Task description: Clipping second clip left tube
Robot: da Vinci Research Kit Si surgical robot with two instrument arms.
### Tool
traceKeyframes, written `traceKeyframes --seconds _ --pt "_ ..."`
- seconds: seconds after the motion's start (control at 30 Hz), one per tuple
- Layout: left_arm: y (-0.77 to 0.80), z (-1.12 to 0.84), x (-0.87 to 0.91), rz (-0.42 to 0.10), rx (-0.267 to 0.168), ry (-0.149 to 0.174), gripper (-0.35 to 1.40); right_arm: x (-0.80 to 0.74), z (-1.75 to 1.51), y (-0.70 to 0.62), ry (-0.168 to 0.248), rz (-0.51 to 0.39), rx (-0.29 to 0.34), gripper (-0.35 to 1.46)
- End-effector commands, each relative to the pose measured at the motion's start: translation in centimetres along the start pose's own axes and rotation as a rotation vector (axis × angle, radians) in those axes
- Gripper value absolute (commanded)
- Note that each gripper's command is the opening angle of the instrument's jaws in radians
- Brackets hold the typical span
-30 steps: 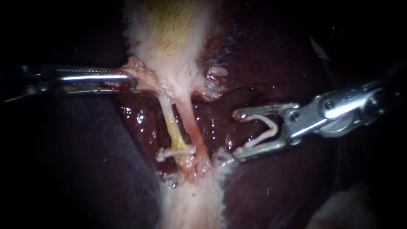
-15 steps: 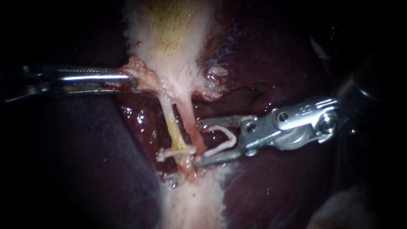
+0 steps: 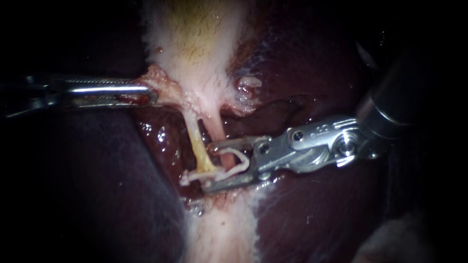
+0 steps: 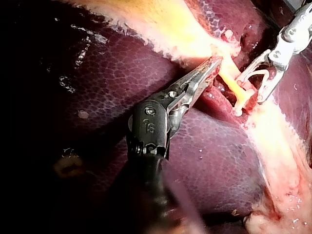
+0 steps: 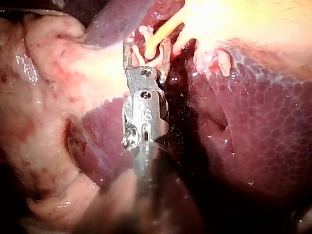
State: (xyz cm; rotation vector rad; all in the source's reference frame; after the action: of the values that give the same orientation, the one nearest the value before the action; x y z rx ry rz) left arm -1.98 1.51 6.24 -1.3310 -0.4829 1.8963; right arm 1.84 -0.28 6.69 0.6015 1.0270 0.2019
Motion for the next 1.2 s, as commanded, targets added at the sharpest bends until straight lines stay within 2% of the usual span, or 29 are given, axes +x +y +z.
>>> traceKeyframes --seconds 0.03,0.4,0.6,0.83,1.2 --pt "0.00 0.00 0.00 0.000 0.000 0.000 -0.35 -0.02 0.00 0.02 -0.001 -0.001 -0.001 0.50" --pt "0.00 0.00 0.00 0.000 0.000 0.000 -0.35 -0.15 0.06 0.26 -0.013 0.010 -0.007 0.50" --pt "0.01 0.00 0.00 0.000 0.001 0.000 -0.35 -0.15 0.24 0.32 -0.018 0.014 -0.001 0.50" --pt "0.01 0.01 0.00 0.000 0.001 0.000 -0.35 -0.10 0.48 0.28 0.016 0.030 0.043 0.50" --pt "0.01 0.01 0.00 0.000 0.001 0.000 -0.35 0.00 0.60 0.17 0.077 0.019 0.125 0.50"
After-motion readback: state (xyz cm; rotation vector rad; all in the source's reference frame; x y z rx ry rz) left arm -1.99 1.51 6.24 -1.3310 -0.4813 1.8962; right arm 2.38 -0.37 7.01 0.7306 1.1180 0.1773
